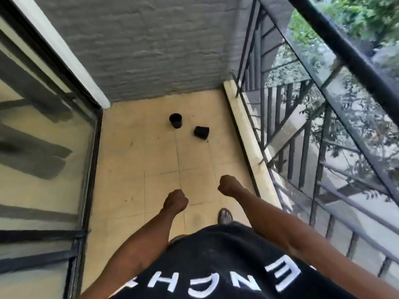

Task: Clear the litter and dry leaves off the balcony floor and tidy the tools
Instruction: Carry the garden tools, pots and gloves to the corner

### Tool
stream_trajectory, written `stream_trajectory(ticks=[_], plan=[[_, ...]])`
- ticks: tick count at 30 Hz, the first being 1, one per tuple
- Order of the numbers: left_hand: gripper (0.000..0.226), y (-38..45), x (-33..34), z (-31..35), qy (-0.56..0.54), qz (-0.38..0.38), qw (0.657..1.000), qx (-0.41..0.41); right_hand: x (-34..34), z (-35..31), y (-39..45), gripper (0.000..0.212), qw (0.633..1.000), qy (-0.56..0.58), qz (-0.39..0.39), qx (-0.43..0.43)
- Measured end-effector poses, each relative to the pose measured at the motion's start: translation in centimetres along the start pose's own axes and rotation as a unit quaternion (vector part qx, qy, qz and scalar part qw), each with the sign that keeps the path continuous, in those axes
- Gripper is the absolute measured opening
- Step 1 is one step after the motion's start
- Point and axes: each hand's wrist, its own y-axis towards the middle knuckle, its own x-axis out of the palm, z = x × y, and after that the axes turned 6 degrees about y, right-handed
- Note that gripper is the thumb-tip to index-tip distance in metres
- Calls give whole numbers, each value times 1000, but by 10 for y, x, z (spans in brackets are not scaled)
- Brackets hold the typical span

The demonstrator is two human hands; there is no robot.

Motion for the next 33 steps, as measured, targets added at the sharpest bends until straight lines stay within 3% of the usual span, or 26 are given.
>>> stream_trajectory(ticks=[4, 9, 12, 17, 21, 24, 26, 33], plan=[[23, 31, -39, 42, -73, 30, 997, 10, -47, -5, 47, 28, 999, 17, 22, 17], [16, 76, -84, 48, -91, 59, 994, -20, -70, -43, 105, 29, 999, -1, -41, -7], [26, 114, -115, 38, -67, 70, 994, -45, -84, -71, 150, 30, 998, -21, -58, -31], [27, 193, -185, 9, -43, 51, 996, -60, -109, -125, 228, 31, 999, -7, -45, -15], [27, 246, -240, 5, -40, 37, 997, -51, -131, -172, 279, 10, 999, 3, -53, -7], [28, 298, -294, 8, -39, 33, 998, -35, -149, -224, 322, 8, 999, 21, -48, -10], [28, 328, -326, 13, -25, 21, 999, -25, -162, -251, 345, 19, 999, 31, -38, -12], [25, 434, -394, 61, 36, -37, 999, 10, -202, -285, 443, 19, 993, 108, -31, 37]])
